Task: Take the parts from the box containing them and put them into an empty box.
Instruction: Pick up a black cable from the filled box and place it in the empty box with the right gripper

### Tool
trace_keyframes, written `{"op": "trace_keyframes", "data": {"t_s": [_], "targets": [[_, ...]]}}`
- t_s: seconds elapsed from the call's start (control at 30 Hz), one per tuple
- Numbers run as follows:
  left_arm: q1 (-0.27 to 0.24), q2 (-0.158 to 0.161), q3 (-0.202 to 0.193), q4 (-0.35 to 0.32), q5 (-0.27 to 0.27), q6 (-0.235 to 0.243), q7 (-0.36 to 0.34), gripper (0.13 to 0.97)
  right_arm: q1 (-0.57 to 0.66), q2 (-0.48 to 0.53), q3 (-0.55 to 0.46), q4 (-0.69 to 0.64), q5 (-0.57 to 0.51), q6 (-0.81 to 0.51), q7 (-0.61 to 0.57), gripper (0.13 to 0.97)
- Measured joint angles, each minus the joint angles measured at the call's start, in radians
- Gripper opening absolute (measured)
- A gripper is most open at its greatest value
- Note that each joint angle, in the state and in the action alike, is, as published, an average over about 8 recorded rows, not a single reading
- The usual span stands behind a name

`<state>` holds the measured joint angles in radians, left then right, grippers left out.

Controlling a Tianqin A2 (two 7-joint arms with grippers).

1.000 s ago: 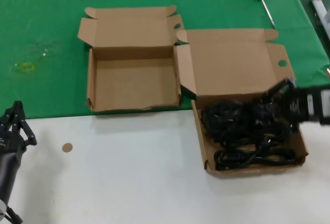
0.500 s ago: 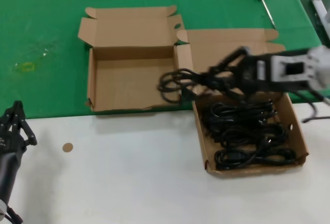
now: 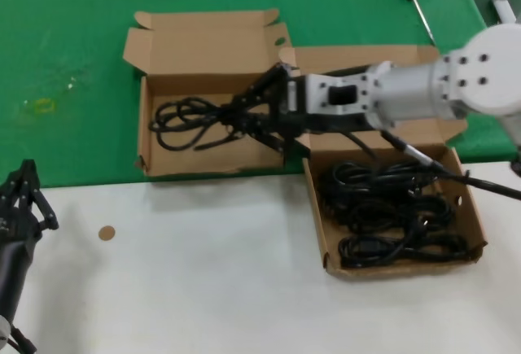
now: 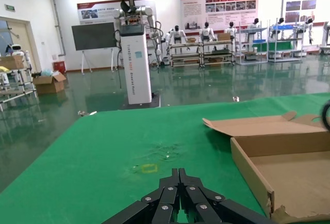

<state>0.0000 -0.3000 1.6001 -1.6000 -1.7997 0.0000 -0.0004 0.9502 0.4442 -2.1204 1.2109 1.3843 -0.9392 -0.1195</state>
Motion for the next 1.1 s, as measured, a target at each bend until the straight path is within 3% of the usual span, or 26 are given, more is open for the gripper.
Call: {"op": "trace_keyframes", "data": {"t_s": [0.27,0.6,0.83,1.1], "targets": [[0.000,0.000,0.000,0.000,0.000,0.000,0.000,0.152,0.040,-0.116,-0.039,-0.130,-0.056,0.070,-0.008,0.209],[0.000,0.000,0.000,0.000,0.000,0.000,0.000,0.152,0.093,-0.234,-0.048,-0.372,-0.068,0.171,-0.141,0.208],[0.000,0.000,0.000,0.000,0.000,0.000,0.000,0.152,0.125,-0.275,-0.040,-0.487,-0.062,0.220,-0.222,0.208],[0.000,0.000,0.000,0.000,0.000,0.000,0.000,0.152,0.138,-0.285,-0.032,-0.530,-0.056,0.235,-0.254,0.208]]}}
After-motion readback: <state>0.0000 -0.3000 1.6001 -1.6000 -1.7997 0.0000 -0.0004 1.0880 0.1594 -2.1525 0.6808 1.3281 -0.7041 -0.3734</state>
